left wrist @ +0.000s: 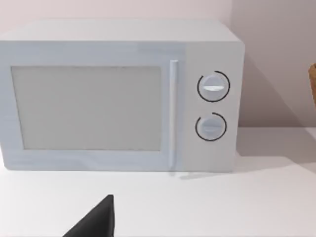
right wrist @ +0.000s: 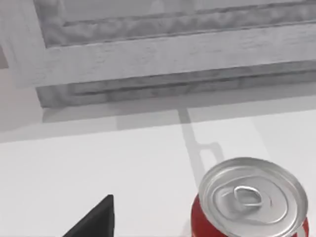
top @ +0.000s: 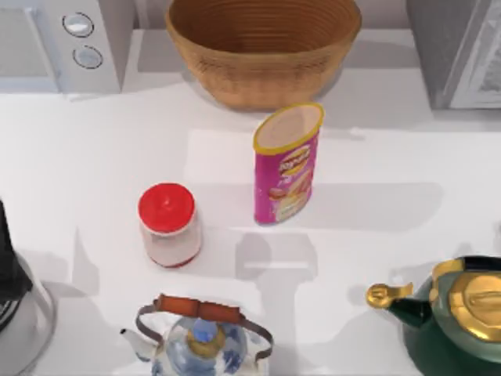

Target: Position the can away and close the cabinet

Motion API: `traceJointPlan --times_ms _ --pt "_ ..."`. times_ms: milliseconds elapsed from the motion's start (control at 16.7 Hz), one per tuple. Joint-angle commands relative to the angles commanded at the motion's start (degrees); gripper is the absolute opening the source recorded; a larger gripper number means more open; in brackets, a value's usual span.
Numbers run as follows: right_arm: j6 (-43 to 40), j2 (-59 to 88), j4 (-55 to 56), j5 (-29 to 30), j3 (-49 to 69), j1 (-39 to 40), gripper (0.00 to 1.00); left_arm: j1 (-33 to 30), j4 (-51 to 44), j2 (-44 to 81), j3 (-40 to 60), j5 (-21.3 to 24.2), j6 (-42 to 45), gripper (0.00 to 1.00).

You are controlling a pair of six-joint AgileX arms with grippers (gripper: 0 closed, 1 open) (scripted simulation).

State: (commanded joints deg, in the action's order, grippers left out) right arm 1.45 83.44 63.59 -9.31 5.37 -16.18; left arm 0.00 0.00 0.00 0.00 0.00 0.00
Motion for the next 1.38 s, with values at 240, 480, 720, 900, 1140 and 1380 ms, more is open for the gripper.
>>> traceJointPlan --times_ms 240,480,720,900,1140,1380 --pt "-0.6 16.7 12.1 -4.2 -1.1 -4.5 1.00 0.0 0.0 0.0 0.0 0.0 0.0 1.00" --pt "-3.6 25.7 20.0 -8.1 -1.0 -6.4 1.00 0.0 0.0 0.0 0.0 0.0 0.0 1.00" --pt "-6.8 27.5 24.3 -10.7 -0.4 -6.5 1.00 0.0 0.0 0.0 0.0 0.0 0.0 1.00" --pt "-7.1 27.5 24.5 -10.8 -0.3 -6.5 1.00 0.0 0.0 0.0 0.0 0.0 0.0 1.00" --pt "-6.9 28.0 24.2 -10.4 0.4 -6.1 1.00 0.0 0.0 0.0 0.0 0.0 0.0 1.00" --pt "-6.2 32.1 22.8 -8.1 6.3 -3.7 1.00 0.0 0.0 0.0 0.0 0.0 0.0 1.00"
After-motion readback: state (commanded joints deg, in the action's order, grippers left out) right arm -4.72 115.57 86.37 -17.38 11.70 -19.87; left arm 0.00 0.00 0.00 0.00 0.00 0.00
